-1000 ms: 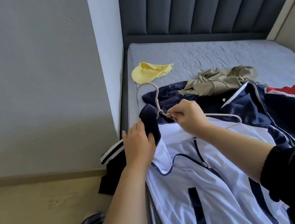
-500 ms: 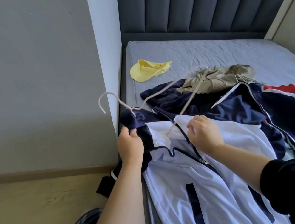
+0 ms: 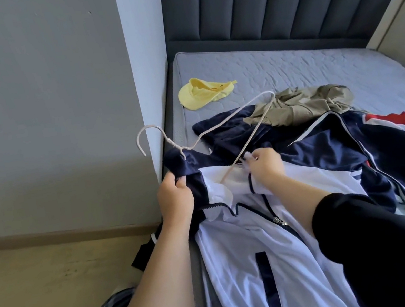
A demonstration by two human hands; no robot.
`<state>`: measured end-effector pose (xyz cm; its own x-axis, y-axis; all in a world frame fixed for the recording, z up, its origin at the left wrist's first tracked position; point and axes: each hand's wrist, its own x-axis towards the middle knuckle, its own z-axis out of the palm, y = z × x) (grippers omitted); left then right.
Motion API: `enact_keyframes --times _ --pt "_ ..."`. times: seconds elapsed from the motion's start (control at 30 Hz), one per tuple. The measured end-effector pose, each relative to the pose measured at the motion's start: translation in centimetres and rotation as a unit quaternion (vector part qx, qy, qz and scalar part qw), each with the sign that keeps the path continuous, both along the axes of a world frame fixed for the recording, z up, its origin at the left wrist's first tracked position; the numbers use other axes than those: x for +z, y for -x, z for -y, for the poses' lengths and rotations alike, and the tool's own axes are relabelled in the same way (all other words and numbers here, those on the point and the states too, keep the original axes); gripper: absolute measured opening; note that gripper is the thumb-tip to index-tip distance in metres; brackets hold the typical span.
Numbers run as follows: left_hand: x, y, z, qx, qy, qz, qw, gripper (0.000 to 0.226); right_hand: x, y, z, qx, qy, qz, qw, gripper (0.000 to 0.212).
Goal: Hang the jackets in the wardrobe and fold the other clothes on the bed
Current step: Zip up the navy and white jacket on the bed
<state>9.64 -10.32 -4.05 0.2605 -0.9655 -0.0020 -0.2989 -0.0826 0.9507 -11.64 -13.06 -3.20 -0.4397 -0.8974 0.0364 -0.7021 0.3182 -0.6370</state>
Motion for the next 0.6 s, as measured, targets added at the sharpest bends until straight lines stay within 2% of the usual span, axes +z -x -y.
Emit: enact_keyframes --times 0.1,0.17,0.23,0.4,0.5,0.6 --pt "-0.3 -0.7 0.6 0.021 -0.011 0.019 1.0 0.018 2.2 4.3 0.4 -0.121 0.011 0.101 0.987 0.034" --pt "-0.4 -0.8 0.6 0.026 -0.013 0.03 0.999 0.021 3.6 7.3 0.4 -0.197 0.016 0.18 0.964 0.032" --pt "-0.5 -0.4 0.3 0.006 -0.008 0.062 0.998 0.021 4.8 9.1 0.1 -0.191 0.028 0.247 0.95 0.022" --pt "-0.6 -0.2 -0.6 -0.05 0.024 0.175 0.983 0.015 6.2 9.5 -0.6 -0.204 0.109 0.196 0.953 0.036" --pt "-0.7 -0.2 -1.1 -0.096 0.033 0.234 0.967 0.024 7.3 7.8 -0.8 -0.165 0.145 0.118 0.968 0.027" --pt "-0.8 -0.1 -1.4 -0.098 0.027 0.244 0.964 0.021 8.5 4.5 -1.1 -0.102 0.163 0.086 0.978 0.024"
